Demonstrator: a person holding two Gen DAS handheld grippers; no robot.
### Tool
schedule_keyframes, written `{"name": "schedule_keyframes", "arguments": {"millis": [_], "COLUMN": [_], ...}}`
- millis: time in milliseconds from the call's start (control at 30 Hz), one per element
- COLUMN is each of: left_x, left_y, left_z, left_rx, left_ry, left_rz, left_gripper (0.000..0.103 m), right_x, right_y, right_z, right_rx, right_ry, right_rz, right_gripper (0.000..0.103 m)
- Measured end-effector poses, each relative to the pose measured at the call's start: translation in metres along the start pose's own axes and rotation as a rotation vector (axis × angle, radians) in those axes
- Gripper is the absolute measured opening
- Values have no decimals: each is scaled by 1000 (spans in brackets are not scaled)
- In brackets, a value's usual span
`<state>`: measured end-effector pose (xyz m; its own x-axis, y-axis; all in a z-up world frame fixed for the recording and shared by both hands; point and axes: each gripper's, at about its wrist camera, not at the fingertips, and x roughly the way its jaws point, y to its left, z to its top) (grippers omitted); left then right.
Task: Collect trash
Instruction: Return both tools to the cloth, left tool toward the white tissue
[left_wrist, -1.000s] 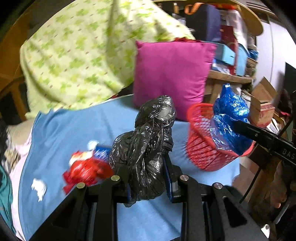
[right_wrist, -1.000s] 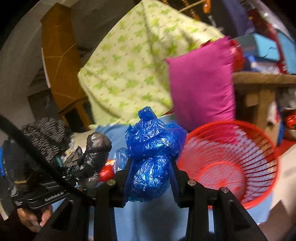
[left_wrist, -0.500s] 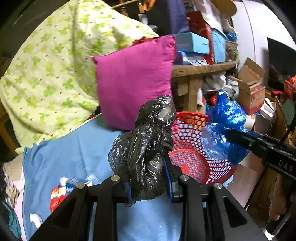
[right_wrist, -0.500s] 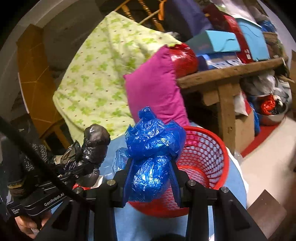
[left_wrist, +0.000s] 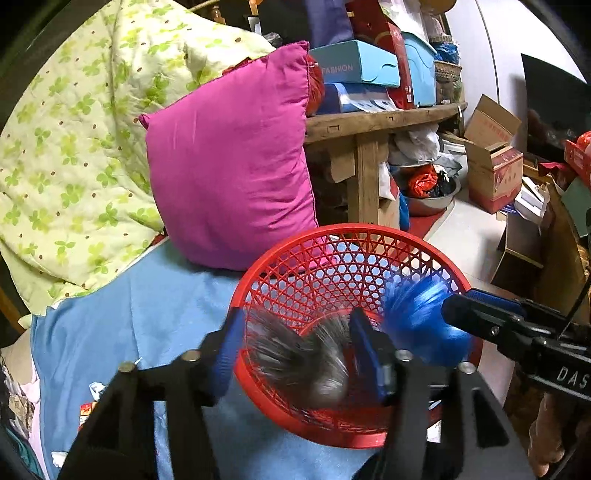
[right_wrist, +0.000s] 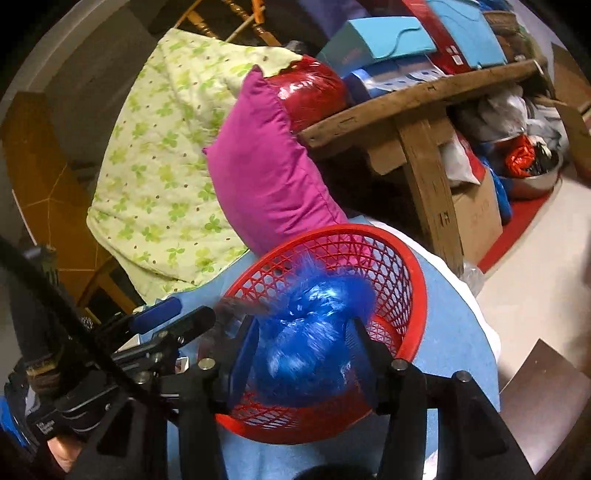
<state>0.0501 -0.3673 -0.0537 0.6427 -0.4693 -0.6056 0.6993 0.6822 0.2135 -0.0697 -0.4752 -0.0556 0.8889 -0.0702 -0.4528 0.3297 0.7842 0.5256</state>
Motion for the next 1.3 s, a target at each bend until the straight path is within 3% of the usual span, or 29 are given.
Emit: {"name": "schedule_keyframes", "arguments": {"millis": [300, 367, 567, 933, 1300], "left_x": [-33, -47, -84, -152, -183], "left_y": [21, 39, 98, 214, 283], "left_z": [-23, -41, -103, -235, -310], "left_rx": [-6, -38, -173, -498, -691], "left_ry": [-42, -44, -1, 93, 90], "left_rz": [82, 117, 218, 422, 540], "left_gripper": [70, 75, 75, 76, 76], "right_x": [-13, -17, -15, 30, 53], "right_y": [19, 34, 88, 193, 251], "right_z": [-1, -3, -17, -97, -150], "right_rx": [-39, -75, -167, -380, -534], "right_ry": [-43, -58, -46, 178, 308], "right_rz": [31, 58, 152, 270, 292], "right_gripper": [54, 54, 54, 54, 54]}}
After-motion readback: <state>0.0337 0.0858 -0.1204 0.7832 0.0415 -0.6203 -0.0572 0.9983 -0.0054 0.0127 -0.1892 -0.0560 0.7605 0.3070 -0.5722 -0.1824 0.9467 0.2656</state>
